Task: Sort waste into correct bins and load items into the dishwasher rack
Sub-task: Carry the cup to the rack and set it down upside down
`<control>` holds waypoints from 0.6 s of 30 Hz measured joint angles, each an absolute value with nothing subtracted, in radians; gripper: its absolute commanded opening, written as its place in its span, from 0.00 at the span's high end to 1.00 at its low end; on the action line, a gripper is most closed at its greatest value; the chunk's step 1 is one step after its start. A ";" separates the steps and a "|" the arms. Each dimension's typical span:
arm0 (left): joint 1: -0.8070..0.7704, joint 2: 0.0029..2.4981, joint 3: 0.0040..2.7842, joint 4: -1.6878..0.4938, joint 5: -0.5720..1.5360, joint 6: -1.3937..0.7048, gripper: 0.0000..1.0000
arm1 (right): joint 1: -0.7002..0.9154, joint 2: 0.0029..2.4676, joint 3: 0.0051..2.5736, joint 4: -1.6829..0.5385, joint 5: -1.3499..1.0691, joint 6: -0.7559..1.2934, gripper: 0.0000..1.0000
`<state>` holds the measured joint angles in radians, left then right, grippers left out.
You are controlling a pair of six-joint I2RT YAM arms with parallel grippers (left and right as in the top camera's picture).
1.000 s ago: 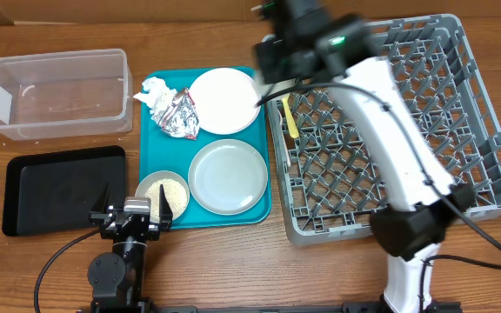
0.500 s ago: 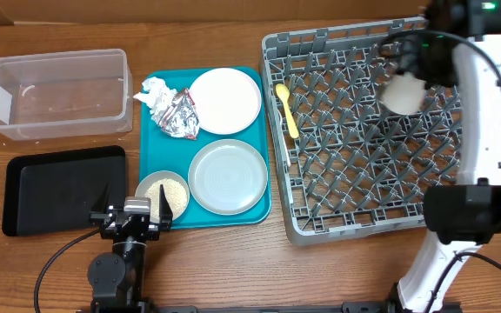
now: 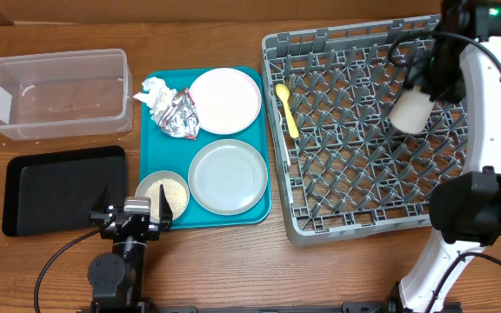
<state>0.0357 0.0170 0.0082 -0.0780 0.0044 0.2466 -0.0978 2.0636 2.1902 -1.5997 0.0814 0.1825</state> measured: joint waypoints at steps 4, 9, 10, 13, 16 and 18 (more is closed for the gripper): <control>0.036 0.017 0.008 -0.078 0.004 0.247 0.00 | -0.098 2.064 2.077 -1.541 0.082 0.189 0.56; 0.036 0.017 0.008 -0.078 0.004 0.247 0.00 | -0.098 2.065 1.971 -1.476 0.081 0.196 0.49; 0.036 0.017 0.008 -0.078 0.004 0.247 0.00 | -0.098 2.066 1.961 -1.471 0.082 0.198 0.49; 0.036 0.017 0.008 -0.078 0.004 0.247 0.00 | -0.099 2.066 1.955 -1.464 0.081 0.199 0.49; 0.036 0.017 0.008 -0.078 0.004 0.247 0.00 | -0.098 2.066 1.955 -1.466 0.081 0.199 0.39; 0.036 0.017 0.008 -0.078 0.004 0.247 0.00 | -0.099 2.066 1.955 -1.470 0.081 0.199 0.30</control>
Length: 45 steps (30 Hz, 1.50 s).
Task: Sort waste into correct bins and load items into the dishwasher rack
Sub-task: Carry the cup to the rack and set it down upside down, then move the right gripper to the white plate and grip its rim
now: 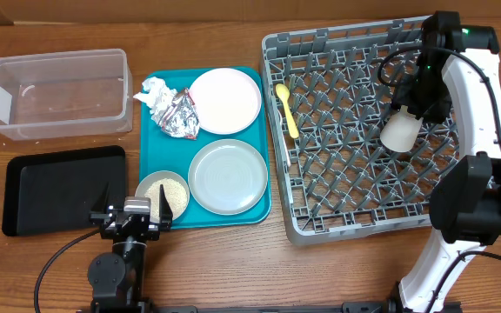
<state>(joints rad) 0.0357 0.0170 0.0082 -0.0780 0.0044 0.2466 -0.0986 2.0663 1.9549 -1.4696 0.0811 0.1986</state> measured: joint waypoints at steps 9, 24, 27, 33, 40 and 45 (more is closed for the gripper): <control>0.036 0.017 0.008 -0.078 0.004 0.247 0.00 | -0.098 2.005 1.958 -1.484 0.072 0.202 0.20; 0.036 0.017 0.008 -0.078 0.004 0.247 0.00 | 0.139 1.628 1.990 -1.415 -0.274 0.111 0.23; 0.036 0.017 0.008 -0.078 0.004 0.247 0.00 | 0.276 1.627 1.990 -1.394 -0.284 0.102 0.23; 0.036 0.017 0.008 -0.078 0.004 0.247 0.00 | 0.478 1.663 1.990 -1.374 -0.286 0.101 0.27; 0.036 0.017 0.008 -0.078 0.004 0.247 0.00 | 0.613 1.802 1.961 -1.381 -0.274 0.094 0.41; 0.036 0.017 0.008 -0.078 0.004 0.247 0.00 | 0.694 1.879 1.808 -1.327 -0.228 0.064 0.44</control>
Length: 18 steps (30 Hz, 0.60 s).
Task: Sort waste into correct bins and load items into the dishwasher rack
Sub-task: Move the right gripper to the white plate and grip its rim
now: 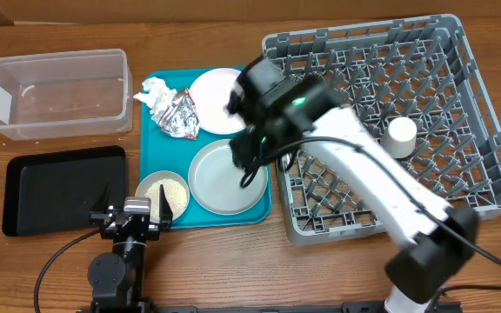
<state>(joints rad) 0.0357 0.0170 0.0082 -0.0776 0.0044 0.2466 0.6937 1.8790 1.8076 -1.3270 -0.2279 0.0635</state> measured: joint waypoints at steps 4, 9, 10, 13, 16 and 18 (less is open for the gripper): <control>0.036 0.017 0.008 -0.078 0.004 0.247 0.00 | 0.729 1.913 1.678 -1.274 -0.210 0.014 0.45; 0.036 0.017 0.008 -0.078 0.004 0.247 0.00 | 0.786 1.915 1.562 -1.186 -0.199 -0.134 0.45; 0.036 0.017 0.008 -0.078 0.004 0.247 0.00 | 0.802 1.915 1.545 -1.166 -0.193 -0.159 0.45; 0.036 0.017 0.008 -0.078 0.004 0.247 0.00 | 0.857 1.916 1.514 -1.103 -0.177 -0.221 0.44; 0.036 0.017 0.008 -0.078 0.004 0.247 0.00 | 0.904 1.916 1.509 -1.037 -0.170 -0.268 0.44; 0.036 0.017 0.008 -0.078 0.004 0.247 0.00 | 0.922 1.918 1.509 -1.001 -0.167 -0.289 0.45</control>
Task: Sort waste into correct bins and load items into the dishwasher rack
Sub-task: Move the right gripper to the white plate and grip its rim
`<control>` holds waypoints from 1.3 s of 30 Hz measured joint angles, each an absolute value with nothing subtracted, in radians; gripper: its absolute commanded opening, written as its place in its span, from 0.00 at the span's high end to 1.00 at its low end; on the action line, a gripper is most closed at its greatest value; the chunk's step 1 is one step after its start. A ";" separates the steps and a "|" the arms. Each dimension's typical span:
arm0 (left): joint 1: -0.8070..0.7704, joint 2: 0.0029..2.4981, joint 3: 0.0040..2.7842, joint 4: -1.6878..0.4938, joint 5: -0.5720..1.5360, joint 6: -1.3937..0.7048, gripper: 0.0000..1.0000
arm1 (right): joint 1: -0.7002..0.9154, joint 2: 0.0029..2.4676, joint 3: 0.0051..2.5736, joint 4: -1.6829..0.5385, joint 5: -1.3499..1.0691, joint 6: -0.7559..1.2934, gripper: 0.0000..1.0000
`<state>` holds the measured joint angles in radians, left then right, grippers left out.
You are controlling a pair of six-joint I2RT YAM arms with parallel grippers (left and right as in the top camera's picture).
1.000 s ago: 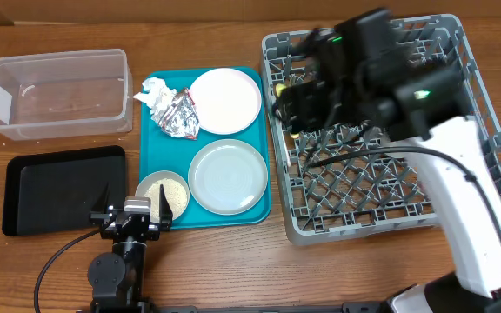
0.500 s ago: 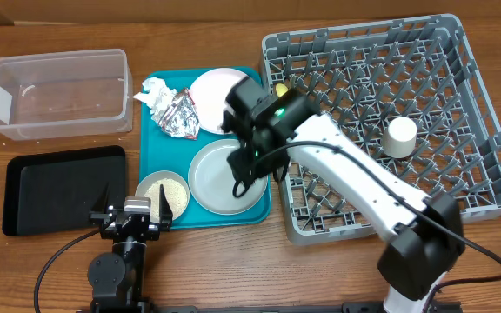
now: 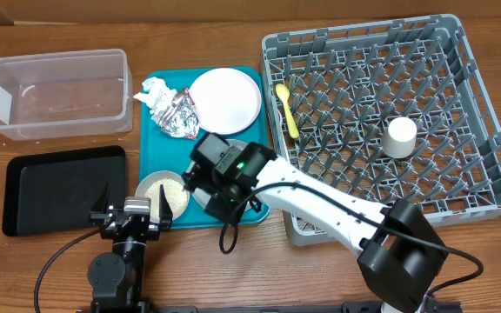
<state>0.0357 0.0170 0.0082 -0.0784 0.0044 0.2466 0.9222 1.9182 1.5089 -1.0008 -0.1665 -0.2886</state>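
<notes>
My right gripper [image 3: 209, 184] reaches across from the rack and hovers low over the pale green plate [image 3: 237, 143] on the teal tray [image 3: 157, 153], hiding most of the plate. Whether its fingers are open or shut is hidden under the wrist. Just left of it sits a small bowl of grain [image 3: 159, 191]. A white plate [image 3: 225, 100] and crumpled foil and paper [image 3: 171, 108] lie at the tray's far end. In the grey dishwasher rack [image 3: 364, 26] stand a white cup [image 3: 399, 136] and a yellow spoon [image 3: 287, 109]. My left gripper [image 3: 134, 207] rests open at the near edge.
A clear plastic bin [image 3: 57, 91] stands at the far left, with a black tray [image 3: 62, 187] in front of it. My right arm's white link stretches over the rack's near left corner and the tray's right edge.
My right gripper has moved from between the white plate and the green plate to the near left part of the green plate, beside the grain bowl. The cup stays in the rack.
My right gripper first held the white cup above the rack's right side, then lower among the pegs. Later the cup stood alone in the rack and the arm was over the teal tray. Now the gripper hangs over the green plate. My left arm has stayed put.
</notes>
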 measured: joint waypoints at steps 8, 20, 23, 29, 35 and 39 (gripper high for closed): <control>0.036 0.017 0.008 -0.078 0.004 0.247 0.00 | 0.928 1.997 1.509 -0.960 -0.111 -0.315 0.48; 0.036 0.017 0.008 -0.078 0.004 0.247 0.00 | 0.924 2.064 1.504 -0.909 -0.145 -0.316 0.53; 0.036 0.017 0.008 -0.078 0.005 0.247 0.00 | 0.924 2.083 1.496 -0.908 -0.147 -0.316 0.56; 0.036 0.017 0.008 -0.078 0.005 0.247 0.00 | 0.924 2.096 1.493 -0.906 -0.149 -0.318 0.60; 0.036 0.017 0.008 -0.078 0.004 0.247 0.00 | 0.925 2.096 1.493 -0.933 -0.123 -0.320 0.72; 0.036 0.017 0.008 -0.078 0.004 0.247 0.00 | 0.924 2.096 1.491 -0.934 -0.119 -0.320 0.83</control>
